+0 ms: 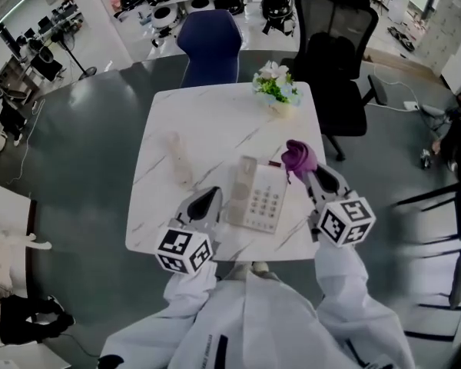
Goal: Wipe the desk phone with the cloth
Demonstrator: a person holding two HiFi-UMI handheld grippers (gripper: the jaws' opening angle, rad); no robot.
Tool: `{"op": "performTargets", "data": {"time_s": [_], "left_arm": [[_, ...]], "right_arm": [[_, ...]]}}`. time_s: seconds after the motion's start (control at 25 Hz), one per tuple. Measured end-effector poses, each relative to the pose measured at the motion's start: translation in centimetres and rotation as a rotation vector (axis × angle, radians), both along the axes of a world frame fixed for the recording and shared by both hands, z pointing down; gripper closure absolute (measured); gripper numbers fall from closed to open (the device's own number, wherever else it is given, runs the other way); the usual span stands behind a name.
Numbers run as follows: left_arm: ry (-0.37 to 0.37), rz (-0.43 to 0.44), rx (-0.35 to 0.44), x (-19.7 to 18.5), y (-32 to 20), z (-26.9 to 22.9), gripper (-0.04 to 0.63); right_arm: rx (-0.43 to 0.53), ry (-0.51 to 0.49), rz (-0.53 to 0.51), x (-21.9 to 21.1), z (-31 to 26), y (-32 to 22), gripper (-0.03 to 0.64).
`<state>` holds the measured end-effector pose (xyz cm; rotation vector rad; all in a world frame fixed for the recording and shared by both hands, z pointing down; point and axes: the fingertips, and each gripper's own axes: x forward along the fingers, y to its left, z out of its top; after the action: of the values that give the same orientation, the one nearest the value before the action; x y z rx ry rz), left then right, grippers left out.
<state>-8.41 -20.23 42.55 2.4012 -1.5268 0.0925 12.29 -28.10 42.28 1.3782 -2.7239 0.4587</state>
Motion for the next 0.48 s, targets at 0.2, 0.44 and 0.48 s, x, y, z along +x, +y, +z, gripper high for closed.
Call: {"op": "performTargets", "data": {"time_s": [0.2,0.44,0.48], "left_arm": [[0.02,0.038,-0.077,0.2,-1.4,2.5,0.597],[0.033,0.08,-0.126,0.3,-3.1,4.8,0.597],[0.035,0.086,-0.13,0.3,-3.4,5.1,0.597]], "right_arm": [[0.016,0.135,0.023,-1.2,1.3,-2.0,0.584],[0.035,0.322,0.024,-3.0,3.9,-3.9,0.584],[0.038,0.35,0.023,-3.3,4.4,-4.3,0.584]]}}
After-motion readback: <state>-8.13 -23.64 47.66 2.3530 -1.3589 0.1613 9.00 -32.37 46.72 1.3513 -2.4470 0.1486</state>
